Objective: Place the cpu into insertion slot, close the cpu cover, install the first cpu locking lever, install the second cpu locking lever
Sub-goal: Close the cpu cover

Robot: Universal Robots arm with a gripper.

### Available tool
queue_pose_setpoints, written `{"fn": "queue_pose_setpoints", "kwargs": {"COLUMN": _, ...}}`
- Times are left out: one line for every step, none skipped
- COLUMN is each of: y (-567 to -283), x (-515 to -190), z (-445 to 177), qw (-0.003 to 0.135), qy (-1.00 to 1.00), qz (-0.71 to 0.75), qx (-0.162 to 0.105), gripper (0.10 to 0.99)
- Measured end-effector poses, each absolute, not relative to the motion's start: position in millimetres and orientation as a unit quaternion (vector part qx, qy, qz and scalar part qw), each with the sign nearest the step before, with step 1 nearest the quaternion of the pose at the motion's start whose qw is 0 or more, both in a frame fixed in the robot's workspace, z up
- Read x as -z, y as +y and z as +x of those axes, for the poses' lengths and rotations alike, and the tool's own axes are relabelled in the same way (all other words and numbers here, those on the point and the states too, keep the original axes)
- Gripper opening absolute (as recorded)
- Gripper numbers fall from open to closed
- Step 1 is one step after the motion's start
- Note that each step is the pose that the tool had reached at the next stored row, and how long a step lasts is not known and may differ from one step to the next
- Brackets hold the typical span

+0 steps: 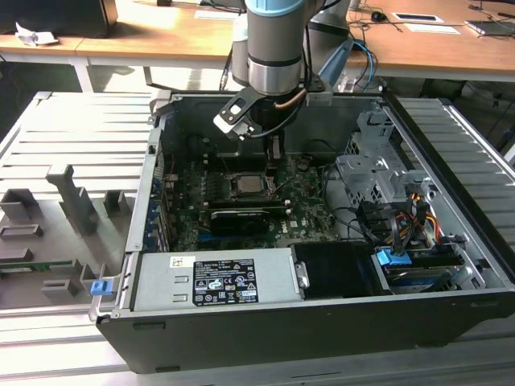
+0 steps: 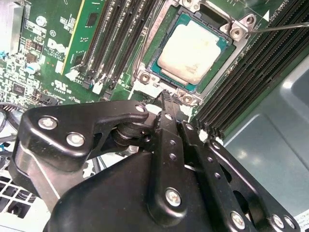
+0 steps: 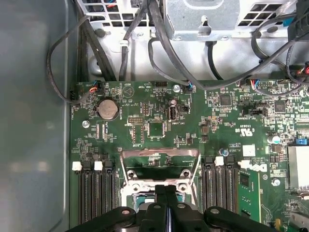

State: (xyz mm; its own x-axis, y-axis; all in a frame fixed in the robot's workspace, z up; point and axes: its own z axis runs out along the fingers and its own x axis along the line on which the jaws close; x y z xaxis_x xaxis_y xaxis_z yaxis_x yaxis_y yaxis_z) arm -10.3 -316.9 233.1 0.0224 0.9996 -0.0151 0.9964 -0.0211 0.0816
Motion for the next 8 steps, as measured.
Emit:
{"fn": "queue_pose_setpoints", "kwargs": {"y": -317.0, "x": -233.1, "z": -9.4, "qw": 0.035, "qy": 0.699, "qz": 0.714, "qx": -0.023, "gripper": 0.106}}
{"fn": "queue_pose_setpoints", "kwargs": {"y": -316.9, "x": -233.1, "z": -6.6, "qw": 0.035, "qy": 0.699, "qz": 0.714, "qx": -0.023, "gripper": 0.106}}
{"fn": "queue_pose_setpoints", "kwargs": {"y": -317.0, "x": -233.2, "z": -5.6, "qw": 0.034, "qy": 0.699, "qz": 0.714, "qx": -0.023, "gripper": 0.106}}
{"fn": "queue_pose_setpoints", "kwargs": {"y": -316.9, "x": -233.1, "z": -5.0, "qw": 0.035, "qy": 0.699, "qz": 0.714, "qx": -0.023, "gripper": 0.106}}
{"fn": "queue_pose_setpoints", "kwargs": {"y": -316.9, "x": -233.1, "z": -4.5, "qw": 0.034, "qy": 0.699, "qz": 0.714, "qx": -0.023, "gripper": 0.106}}
{"fn": "queue_pose_setpoints", "kwargs": {"y": -316.9, "x": -233.1, "z": -4.2, "qw": 0.035, "qy": 0.699, "qz": 0.714, "qx": -0.023, "gripper": 0.106}}
{"fn": "queue_pose_setpoints", "kwargs": {"y": -317.0, "x": -233.1, "z": -3.6, "qw": 0.035, "qy": 0.699, "qz": 0.714, "qx": -0.023, "gripper": 0.106}}
{"fn": "queue_pose_setpoints", "kwargs": {"y": -316.9, "x": -233.1, "z": -2.5, "qw": 0.035, "qy": 0.699, "qz": 0.714, "qx": -0.023, "gripper": 0.106}}
